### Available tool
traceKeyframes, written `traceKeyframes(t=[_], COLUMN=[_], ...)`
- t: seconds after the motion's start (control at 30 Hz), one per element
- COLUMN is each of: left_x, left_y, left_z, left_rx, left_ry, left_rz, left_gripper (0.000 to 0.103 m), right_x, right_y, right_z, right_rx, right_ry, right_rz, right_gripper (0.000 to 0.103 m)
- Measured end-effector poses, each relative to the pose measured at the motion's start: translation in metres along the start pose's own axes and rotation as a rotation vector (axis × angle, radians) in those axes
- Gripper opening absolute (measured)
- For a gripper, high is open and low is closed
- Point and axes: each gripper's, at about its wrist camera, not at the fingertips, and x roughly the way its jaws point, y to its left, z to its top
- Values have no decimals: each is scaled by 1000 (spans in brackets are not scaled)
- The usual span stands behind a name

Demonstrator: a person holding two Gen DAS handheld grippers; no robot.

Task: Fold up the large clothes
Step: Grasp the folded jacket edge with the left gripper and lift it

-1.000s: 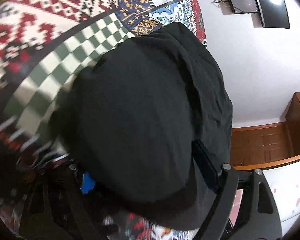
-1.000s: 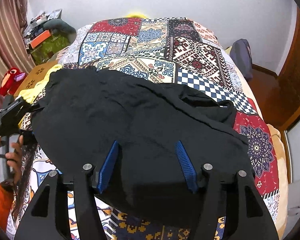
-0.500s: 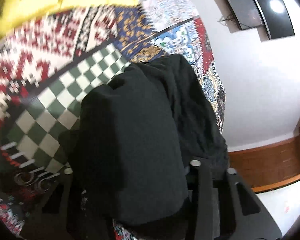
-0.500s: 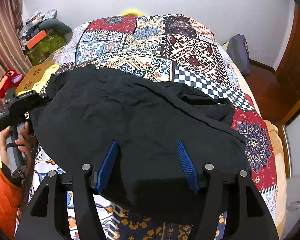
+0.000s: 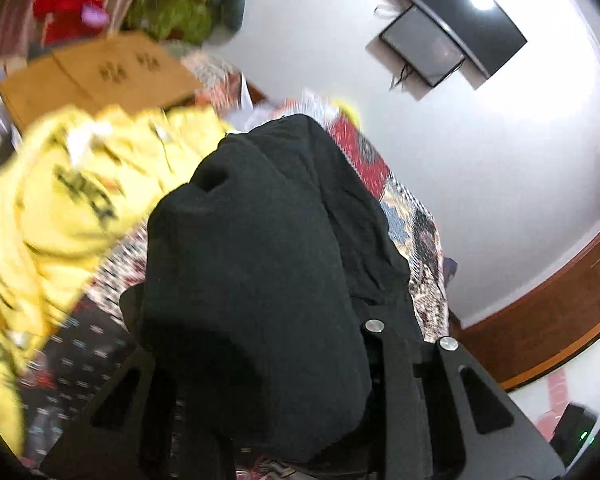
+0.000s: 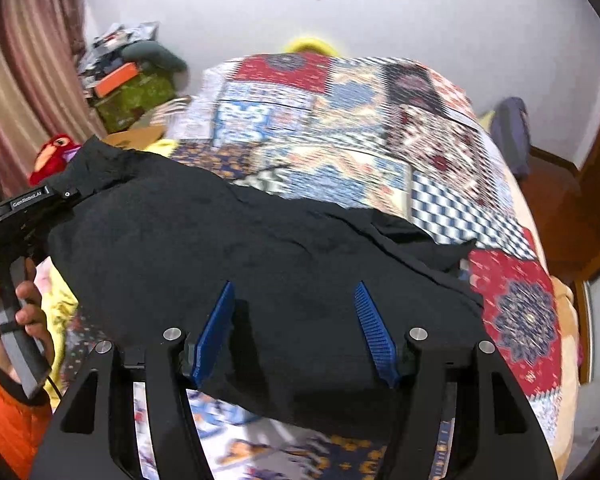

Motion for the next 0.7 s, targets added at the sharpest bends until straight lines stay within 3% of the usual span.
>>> traceKeyframes(t=[0.3, 0.53, 0.7], left_x=[-49, -52, -48], left_y=[0, -12, -50], left_z=[6, -1, -29], left_rx=[133, 237, 402], left_ry=[-148, -169, -178], left_rz=[126, 179, 206], left_gripper=[27, 26, 26], right_x=[26, 74, 86], right_y=[73, 79, 94], right_z=[11, 1, -15], right_rx=[-125, -43, -106], right_ry=[-7, 131, 142], right_rz=[93, 208, 161], right_gripper=[59, 62, 62])
